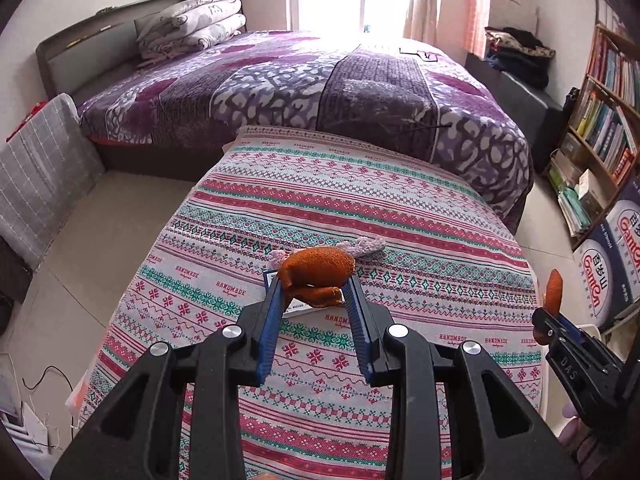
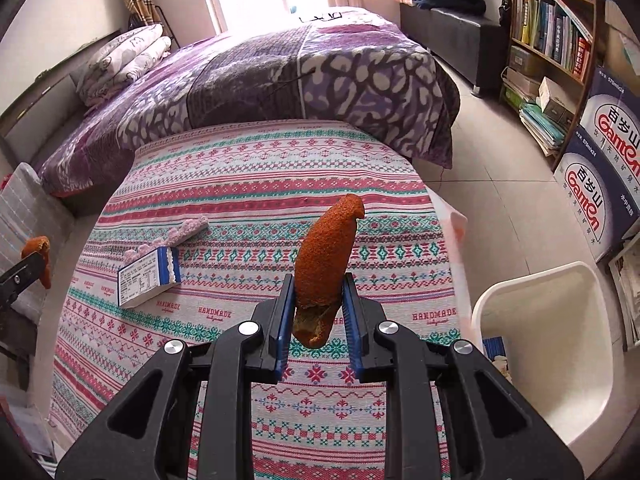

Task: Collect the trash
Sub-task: 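Lift both orange pieces and carry them toward the white bin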

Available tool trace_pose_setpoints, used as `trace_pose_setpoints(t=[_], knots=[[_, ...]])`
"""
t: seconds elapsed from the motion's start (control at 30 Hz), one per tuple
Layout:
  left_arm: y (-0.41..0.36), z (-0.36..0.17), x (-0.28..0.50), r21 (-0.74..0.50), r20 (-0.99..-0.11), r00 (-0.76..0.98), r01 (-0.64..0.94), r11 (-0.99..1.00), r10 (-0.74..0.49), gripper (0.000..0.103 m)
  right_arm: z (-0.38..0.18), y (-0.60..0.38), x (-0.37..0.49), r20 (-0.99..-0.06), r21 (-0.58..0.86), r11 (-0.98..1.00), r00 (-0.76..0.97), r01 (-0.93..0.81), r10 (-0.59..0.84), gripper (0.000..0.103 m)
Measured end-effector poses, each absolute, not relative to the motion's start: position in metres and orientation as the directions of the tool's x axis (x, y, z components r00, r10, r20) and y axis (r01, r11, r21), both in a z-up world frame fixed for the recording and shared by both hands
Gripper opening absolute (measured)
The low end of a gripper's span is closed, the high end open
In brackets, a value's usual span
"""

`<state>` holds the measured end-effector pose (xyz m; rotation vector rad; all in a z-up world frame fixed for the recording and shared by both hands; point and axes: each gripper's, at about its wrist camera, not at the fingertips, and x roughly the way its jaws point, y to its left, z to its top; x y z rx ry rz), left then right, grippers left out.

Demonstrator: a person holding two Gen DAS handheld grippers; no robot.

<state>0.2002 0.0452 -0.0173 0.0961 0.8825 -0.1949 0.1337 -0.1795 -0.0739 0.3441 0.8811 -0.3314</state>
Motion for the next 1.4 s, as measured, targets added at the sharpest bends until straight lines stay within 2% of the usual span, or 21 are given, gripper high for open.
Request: trace_pose_setpoints(t=[0.57,1.4], knots=[[0.003,-0.024,0.189,-0.004,-0.767,0.623,0.236,0.972,-0.154,0.032,-0.052,-0.215,0.110,-0.752,0.155,0.868,0.626,0.472,-0.206,0.022],[-0.096,-0.034,0.150,0.010,-0.771,0.581,0.422,0.906,-0.262,0.033,-0.050,-0.289,0.063,-0.770,0.146,0.781,0.566,0.607,-0.296,0.022]])
